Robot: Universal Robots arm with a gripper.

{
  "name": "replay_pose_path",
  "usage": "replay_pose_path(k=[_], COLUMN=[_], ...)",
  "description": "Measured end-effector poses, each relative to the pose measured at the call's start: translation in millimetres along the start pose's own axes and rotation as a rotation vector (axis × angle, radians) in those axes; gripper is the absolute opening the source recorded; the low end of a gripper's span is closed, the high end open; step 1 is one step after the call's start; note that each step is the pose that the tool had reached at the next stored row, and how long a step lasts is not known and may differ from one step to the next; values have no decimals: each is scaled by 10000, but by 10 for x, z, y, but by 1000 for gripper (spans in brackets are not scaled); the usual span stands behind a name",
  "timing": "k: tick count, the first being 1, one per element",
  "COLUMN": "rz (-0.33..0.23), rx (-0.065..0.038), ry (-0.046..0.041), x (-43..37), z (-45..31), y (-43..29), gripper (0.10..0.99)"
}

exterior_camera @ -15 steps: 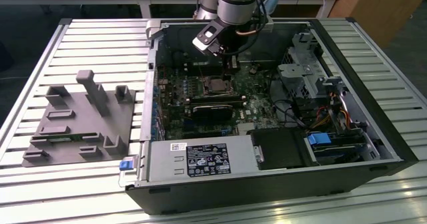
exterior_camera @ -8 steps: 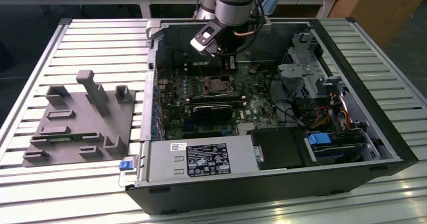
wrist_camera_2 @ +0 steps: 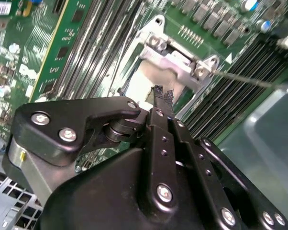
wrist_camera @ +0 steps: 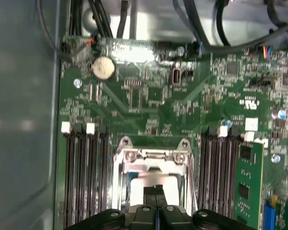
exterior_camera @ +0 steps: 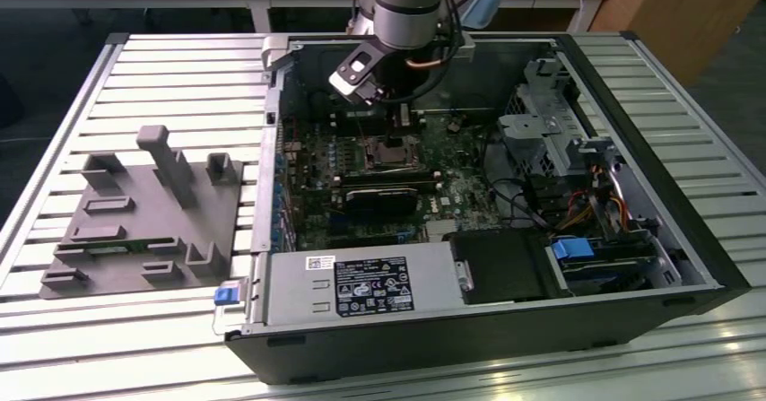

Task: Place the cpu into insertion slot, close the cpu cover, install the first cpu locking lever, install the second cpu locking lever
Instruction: 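Close the cpu cover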

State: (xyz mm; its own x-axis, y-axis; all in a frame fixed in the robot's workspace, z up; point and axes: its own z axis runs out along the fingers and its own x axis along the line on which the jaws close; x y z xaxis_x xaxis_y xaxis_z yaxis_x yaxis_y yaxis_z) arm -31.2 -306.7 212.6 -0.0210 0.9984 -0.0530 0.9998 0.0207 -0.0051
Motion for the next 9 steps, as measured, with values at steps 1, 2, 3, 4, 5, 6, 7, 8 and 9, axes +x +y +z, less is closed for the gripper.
replay_pose_path(k=[1, 2, 3, 4, 5, 6, 7, 8, 9], rz=[0, -1, -1, -1, 0, -2, -3, -6, -8], rx=[0, 0, 0, 0, 1, 0, 0, 0, -1], ry=[0, 0, -1, 0, -1, 0, 0, 1, 0], x=[1, 2, 2, 4, 4, 4, 5, 5, 6], z=[6, 11, 16, 22, 27, 29, 32, 34, 36], y=[-24, -47, -68, -87, -105, -119, -131, -144, -154], gripper=[106, 106, 106, 106, 106, 106, 106, 106, 106])
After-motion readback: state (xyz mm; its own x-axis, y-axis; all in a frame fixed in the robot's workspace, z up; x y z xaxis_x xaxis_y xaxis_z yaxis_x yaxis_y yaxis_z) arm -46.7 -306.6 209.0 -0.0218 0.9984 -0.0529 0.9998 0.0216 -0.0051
